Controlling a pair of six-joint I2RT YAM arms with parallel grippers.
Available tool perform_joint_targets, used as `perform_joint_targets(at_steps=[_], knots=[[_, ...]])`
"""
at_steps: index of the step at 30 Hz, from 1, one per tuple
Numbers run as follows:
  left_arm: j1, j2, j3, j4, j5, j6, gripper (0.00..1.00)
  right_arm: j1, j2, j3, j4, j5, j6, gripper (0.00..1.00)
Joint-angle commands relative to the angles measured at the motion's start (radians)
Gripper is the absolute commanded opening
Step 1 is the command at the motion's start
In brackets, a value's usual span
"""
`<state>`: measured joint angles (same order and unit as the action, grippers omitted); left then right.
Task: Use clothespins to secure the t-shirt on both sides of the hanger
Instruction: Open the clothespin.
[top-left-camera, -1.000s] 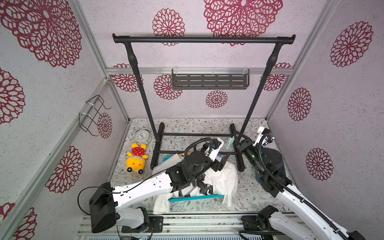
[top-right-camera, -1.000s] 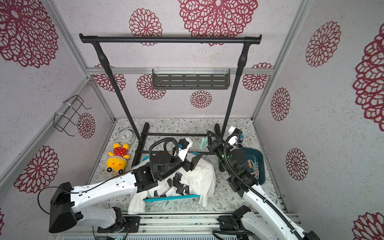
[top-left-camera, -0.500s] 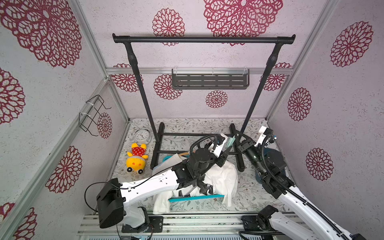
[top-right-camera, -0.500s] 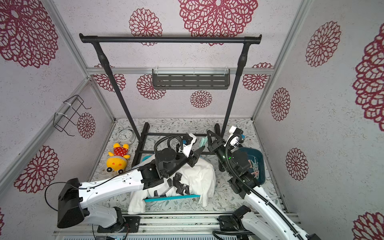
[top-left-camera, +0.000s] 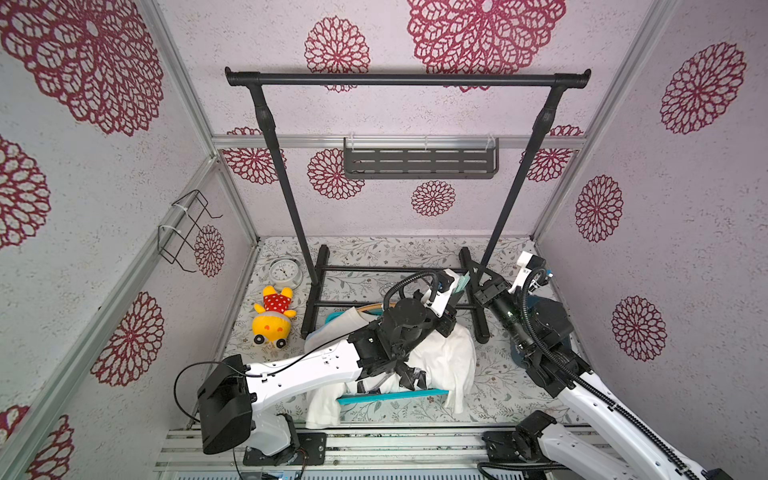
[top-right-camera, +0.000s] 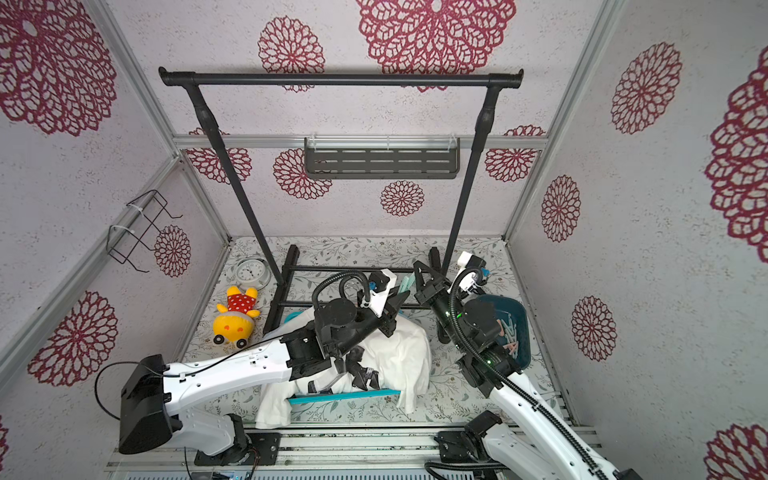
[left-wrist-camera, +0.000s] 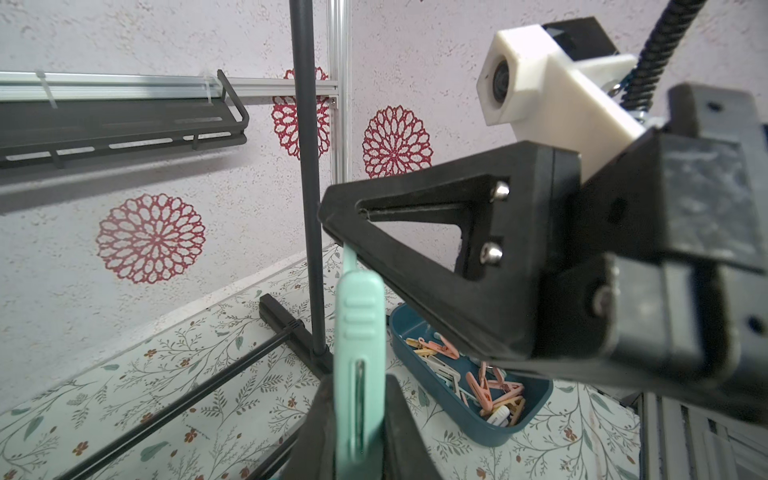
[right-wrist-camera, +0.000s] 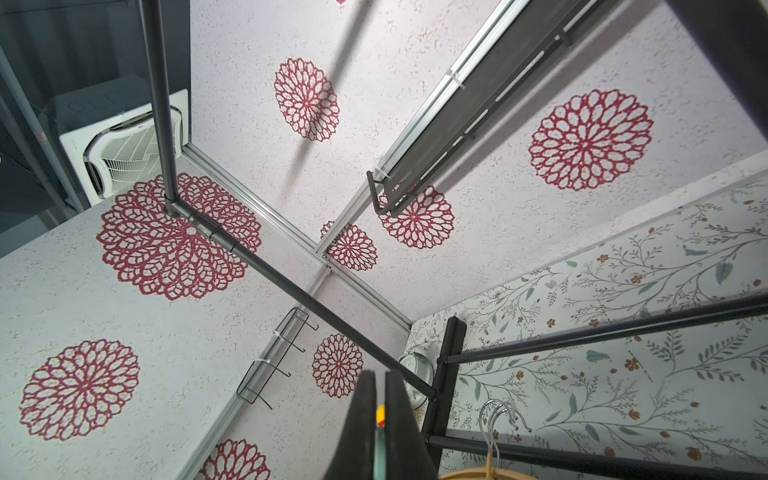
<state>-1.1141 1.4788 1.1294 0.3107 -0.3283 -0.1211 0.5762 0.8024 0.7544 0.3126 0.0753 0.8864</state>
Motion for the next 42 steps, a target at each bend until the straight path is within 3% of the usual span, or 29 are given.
perform_joint_targets(at_steps=[1,2,5,8,11,15,23,30,42], knots=[[0.008,-0.046,-0.024,0.019,-0.025,0.023,0.0,0.005,-0.057,0.082,-0.14,0.004,-0.143,0.47],[0.019,-0.061,-0.045,0.017,-0.006,0.046,0.0,0.005,-0.074,0.116,-0.237,0.022,-0.197,0.57],[0.042,-0.119,-0.088,-0.024,0.018,0.119,0.0,0.004,-0.125,0.206,-0.545,0.098,-0.307,0.69],[0.067,-0.186,-0.114,-0.095,0.094,0.208,0.0,0.004,-0.183,0.248,-0.729,0.103,-0.372,0.84],[0.071,-0.23,-0.118,-0.178,0.149,0.317,0.0,0.004,-0.208,0.275,-0.797,-0.011,-0.391,0.93],[0.072,-0.256,-0.117,-0.211,0.184,0.385,0.0,0.004,-0.188,0.265,-0.727,-0.203,-0.351,0.97],[0.072,-0.246,-0.117,-0.238,0.18,0.503,0.0,0.005,-0.108,0.225,-0.556,-0.424,-0.298,0.98],[0.072,-0.238,-0.111,-0.225,0.212,0.515,0.0,0.006,-0.061,0.2,-0.51,-0.415,-0.264,0.93],[0.071,-0.224,-0.115,-0.211,0.211,0.524,0.0,0.01,-0.029,0.161,-0.401,-0.462,-0.213,0.74]])
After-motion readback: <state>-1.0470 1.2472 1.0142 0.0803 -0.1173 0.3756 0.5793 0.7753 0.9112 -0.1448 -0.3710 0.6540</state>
